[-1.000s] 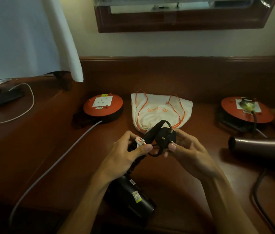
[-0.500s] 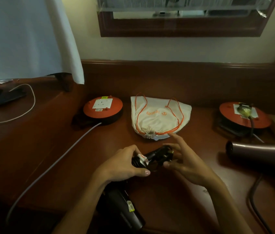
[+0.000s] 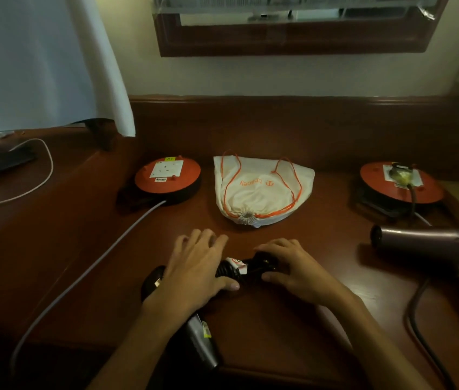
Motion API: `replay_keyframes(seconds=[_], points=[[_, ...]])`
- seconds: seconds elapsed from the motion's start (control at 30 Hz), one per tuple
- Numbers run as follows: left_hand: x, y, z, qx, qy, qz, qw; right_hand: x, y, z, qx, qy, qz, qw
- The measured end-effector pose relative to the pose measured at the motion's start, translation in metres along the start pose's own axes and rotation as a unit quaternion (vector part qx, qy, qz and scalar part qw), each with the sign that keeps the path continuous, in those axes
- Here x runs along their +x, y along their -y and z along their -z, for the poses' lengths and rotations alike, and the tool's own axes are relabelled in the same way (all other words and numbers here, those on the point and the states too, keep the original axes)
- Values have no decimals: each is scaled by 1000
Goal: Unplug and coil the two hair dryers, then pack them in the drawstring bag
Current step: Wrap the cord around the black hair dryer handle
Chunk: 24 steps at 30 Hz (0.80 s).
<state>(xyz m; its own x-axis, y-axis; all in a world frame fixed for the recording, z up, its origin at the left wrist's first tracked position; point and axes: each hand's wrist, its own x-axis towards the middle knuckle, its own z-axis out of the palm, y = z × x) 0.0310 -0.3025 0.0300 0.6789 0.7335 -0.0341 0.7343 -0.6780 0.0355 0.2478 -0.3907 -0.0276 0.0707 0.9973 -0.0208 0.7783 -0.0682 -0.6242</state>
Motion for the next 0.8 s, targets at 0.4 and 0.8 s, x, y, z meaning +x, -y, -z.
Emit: replay_keyframes(seconds=[0.4, 0.8], points=[[-37, 36, -31, -199, -72, 200, 957, -6, 14, -19, -37, -79, 19, 996], [0, 41, -47, -167, -162, 183, 955, -8, 61, -10, 3, -61, 35, 997]])
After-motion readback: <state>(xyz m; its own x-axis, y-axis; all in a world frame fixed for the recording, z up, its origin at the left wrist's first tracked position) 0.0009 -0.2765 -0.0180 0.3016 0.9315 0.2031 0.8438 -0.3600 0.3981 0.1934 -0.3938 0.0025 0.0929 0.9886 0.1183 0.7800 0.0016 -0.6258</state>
